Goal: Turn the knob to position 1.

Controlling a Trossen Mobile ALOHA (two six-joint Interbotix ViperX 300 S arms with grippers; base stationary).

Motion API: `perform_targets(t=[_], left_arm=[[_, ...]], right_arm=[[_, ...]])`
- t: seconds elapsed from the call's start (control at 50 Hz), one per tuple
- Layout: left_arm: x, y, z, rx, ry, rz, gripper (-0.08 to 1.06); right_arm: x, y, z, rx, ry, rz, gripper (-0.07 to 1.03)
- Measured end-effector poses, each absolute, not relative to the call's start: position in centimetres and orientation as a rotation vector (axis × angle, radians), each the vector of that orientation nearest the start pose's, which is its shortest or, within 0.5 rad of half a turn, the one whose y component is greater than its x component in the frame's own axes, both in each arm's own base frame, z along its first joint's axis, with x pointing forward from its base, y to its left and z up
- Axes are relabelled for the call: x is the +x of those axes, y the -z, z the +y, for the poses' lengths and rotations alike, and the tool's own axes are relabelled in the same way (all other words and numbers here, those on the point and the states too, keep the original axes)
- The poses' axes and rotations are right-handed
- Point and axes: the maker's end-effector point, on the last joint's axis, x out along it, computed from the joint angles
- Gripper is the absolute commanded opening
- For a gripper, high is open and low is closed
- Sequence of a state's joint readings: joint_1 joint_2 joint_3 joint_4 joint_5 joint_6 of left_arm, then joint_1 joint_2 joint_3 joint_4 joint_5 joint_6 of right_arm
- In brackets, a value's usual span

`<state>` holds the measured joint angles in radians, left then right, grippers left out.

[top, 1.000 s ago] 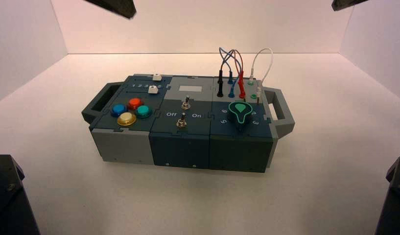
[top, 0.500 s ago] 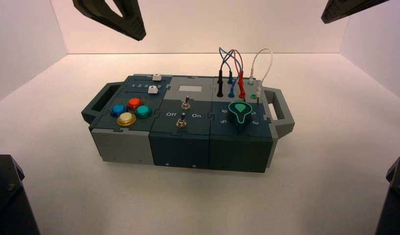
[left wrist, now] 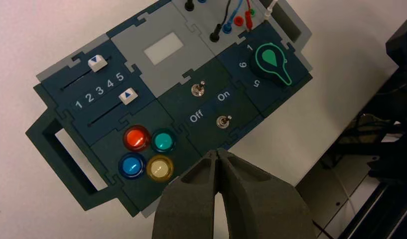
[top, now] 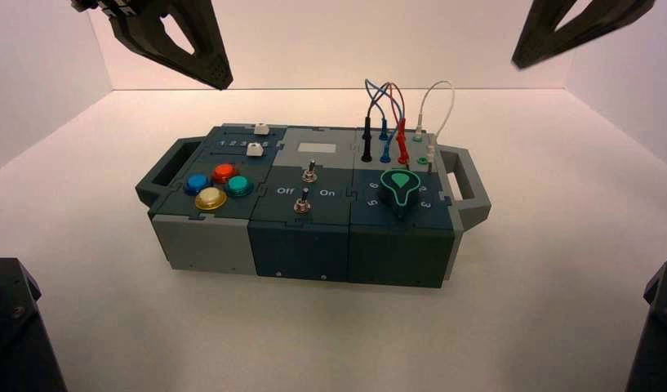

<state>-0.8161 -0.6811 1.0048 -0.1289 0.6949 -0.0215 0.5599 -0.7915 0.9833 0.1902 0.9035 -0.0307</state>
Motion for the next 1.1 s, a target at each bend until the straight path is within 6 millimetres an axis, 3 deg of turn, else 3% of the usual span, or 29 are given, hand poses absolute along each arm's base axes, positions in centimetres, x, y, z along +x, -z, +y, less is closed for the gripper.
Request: perform_targets(t=[0.66, 1.1], left_arm=[[15.2, -14.8, -18.2, 0.278, 0.751, 1.032, -0.03], [15.4, -15.1, -18.5, 0.278, 0.751, 1.030, -0.03]], right_arm=[[14.5, -15.9, 18.2, -0.145, -0.732, 1.254, -0.02], [14.2, -12.2, 20.7, -0.170, -0.743, 1.358, -0.02]])
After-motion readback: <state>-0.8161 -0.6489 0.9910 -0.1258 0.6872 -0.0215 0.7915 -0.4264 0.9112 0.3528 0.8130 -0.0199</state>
